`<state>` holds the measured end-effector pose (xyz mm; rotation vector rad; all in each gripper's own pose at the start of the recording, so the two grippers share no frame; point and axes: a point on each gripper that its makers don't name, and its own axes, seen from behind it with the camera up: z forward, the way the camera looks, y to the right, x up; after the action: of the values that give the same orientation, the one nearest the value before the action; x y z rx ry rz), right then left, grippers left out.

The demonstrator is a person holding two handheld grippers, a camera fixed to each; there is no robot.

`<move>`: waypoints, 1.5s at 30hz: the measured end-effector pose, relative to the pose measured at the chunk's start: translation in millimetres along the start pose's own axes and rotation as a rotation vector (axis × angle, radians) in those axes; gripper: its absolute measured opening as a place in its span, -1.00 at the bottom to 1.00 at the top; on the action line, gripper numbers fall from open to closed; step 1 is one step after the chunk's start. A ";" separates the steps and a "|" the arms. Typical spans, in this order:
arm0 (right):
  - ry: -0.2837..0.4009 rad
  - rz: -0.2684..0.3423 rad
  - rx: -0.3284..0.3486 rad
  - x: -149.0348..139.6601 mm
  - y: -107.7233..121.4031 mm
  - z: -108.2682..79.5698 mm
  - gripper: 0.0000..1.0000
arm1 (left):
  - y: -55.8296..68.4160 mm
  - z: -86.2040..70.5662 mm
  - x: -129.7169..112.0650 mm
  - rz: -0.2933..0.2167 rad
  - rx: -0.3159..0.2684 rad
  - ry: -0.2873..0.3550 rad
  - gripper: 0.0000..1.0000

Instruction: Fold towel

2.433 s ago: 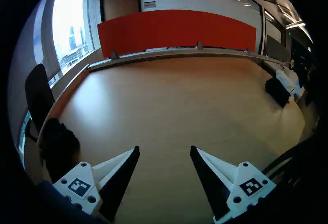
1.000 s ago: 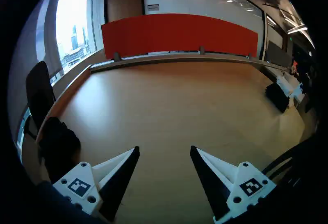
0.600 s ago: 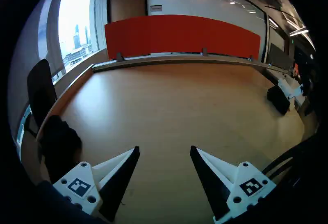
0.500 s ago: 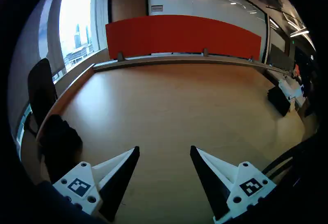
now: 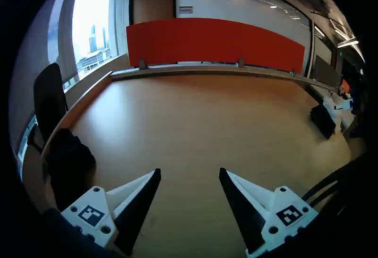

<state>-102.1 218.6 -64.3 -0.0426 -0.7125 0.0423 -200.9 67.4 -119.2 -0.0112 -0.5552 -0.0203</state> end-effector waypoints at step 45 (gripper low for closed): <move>0.552 0.022 0.013 137.6 -52.8 -50.9 0.83 | -4.2 5.9 17.5 -0.022 0.008 0.031 0.83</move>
<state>36.5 172.0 -10.1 -0.0466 -0.1597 0.0530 -189.3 63.1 -104.9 0.0035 -0.5239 -0.0397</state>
